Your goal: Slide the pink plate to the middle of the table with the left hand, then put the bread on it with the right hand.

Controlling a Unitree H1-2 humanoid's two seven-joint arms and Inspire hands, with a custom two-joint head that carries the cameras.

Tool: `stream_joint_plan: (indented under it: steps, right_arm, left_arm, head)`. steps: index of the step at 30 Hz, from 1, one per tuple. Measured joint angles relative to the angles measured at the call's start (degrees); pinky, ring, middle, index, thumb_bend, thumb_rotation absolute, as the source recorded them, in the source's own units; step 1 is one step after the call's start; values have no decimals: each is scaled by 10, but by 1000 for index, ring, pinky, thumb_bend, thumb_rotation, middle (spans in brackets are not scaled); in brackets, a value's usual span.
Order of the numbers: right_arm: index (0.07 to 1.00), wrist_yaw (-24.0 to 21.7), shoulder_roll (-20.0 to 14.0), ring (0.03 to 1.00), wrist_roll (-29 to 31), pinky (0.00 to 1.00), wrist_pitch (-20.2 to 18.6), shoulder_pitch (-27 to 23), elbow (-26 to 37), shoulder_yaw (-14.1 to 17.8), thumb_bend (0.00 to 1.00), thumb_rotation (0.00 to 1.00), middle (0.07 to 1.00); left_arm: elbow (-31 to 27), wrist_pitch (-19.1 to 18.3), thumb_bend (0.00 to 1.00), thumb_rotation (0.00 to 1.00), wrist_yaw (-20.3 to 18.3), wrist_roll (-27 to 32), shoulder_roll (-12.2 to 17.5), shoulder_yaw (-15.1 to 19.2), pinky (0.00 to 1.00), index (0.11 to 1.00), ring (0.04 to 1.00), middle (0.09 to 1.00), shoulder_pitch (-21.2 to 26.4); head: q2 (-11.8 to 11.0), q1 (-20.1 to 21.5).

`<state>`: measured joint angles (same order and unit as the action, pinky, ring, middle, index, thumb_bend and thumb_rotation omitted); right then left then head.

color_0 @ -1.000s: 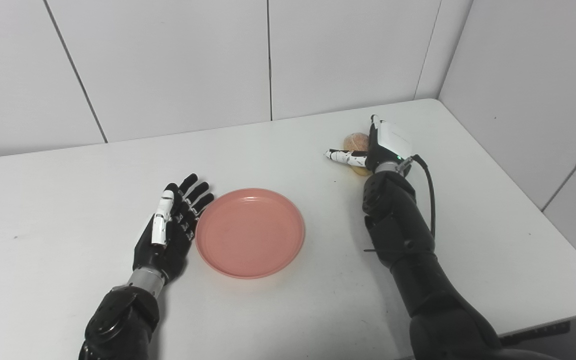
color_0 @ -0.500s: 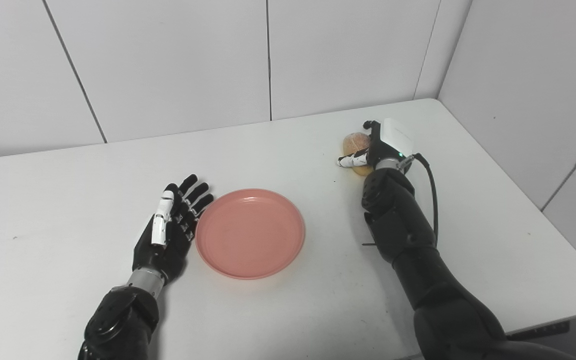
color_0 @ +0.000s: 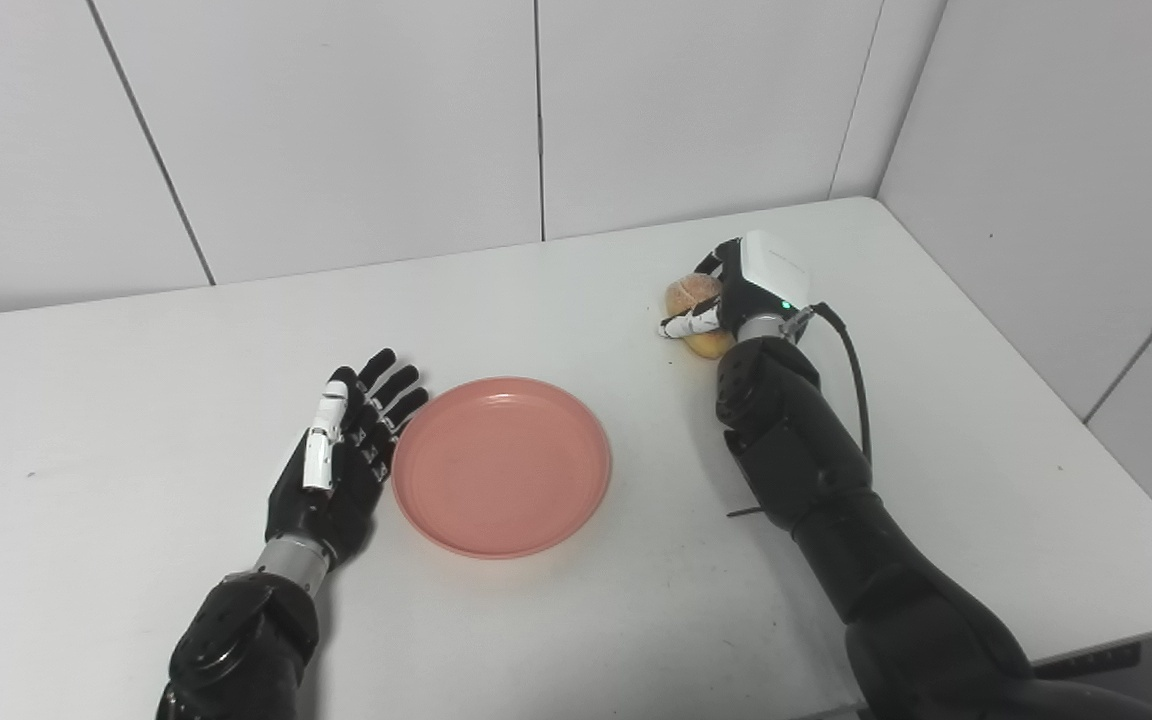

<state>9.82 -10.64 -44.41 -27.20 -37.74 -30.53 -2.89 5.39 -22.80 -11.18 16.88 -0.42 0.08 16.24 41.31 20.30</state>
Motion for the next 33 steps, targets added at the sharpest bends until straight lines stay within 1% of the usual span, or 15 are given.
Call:
stream_joint_plan:
  steps: [3, 7, 9, 14, 16, 19, 23, 28, 29, 32, 33]
  right_arm:
    - [484, -1, -4, 288, -3, 228, 0, 4, 18, -7, 520, 132, 388]
    - [483, -16, -8, 302, -7, 239, -1, 13, 67, -9, 521, 134, 402]
    - [482, -36, -7, 325, -15, 256, -1, 20, 107, -8, 522, 135, 426]
    - [482, -78, -1, 311, -21, 233, -1, 26, 191, -12, 521, 134, 409]
    - [481, -101, 9, 326, -35, 247, -2, 30, 231, -14, 521, 134, 420]
    - [483, -129, 32, 336, -53, 254, -2, 35, 271, -19, 520, 133, 431]
    - [484, -160, 53, 356, -65, 270, -2, 45, 317, -42, 518, 133, 439]
    - [484, -189, 77, 342, -85, 260, -2, 57, 359, -64, 518, 132, 431]
    - [484, -192, 81, 342, -88, 261, -2, 58, 363, -67, 518, 132, 430]
    - [483, -206, 90, 341, -99, 258, -2, 65, 383, -76, 518, 131, 424]
    - [484, -208, 93, 346, -100, 263, -2, 69, 390, -81, 517, 130, 427]
  left_arm:
    - [-1, 0, 335, 1000, 0, 0, 0, 0, 913, 900, 901, 905, 0]
    - [-1, -1, 339, 1000, 0, 0, 0, -1, 913, 900, 901, 904, 0]
    - [-1, -1, 340, 1000, 0, -1, 0, -1, 912, 902, 901, 904, 0]
    - [-1, -1, 351, 1000, 2, -7, -1, -7, 901, 896, 896, 898, 0]
    - [-1, -1, 350, 1000, 2, -6, -3, -7, 909, 901, 900, 901, 0]
    - [0, -1, 348, 1000, 3, -6, -6, -7, 908, 900, 896, 896, 0]
    - [-1, -1, 342, 1000, 8, -7, -11, -11, 906, 903, 895, 897, 0]
    - [-2, -1, 345, 1000, 16, -18, -14, -17, 893, 894, 887, 893, 0]
    - [-3, -1, 346, 1000, 19, -20, -16, -18, 890, 892, 886, 891, 0]
    - [-5, -1, 353, 1000, 31, -28, -23, -18, 876, 882, 873, 881, 0]
    - [-5, -1, 356, 1000, 35, -32, -25, -19, 866, 878, 868, 876, 0]
  head:
    - [-1, -4]
    - [1, -8]
    - [2, -11]
    - [2, -22]
    - [3, -26]
    - [5, -40]
    - [6, -47]
    - [11, -76]
    - [11, -76]
    - [13, -88]
    - [16, -98]
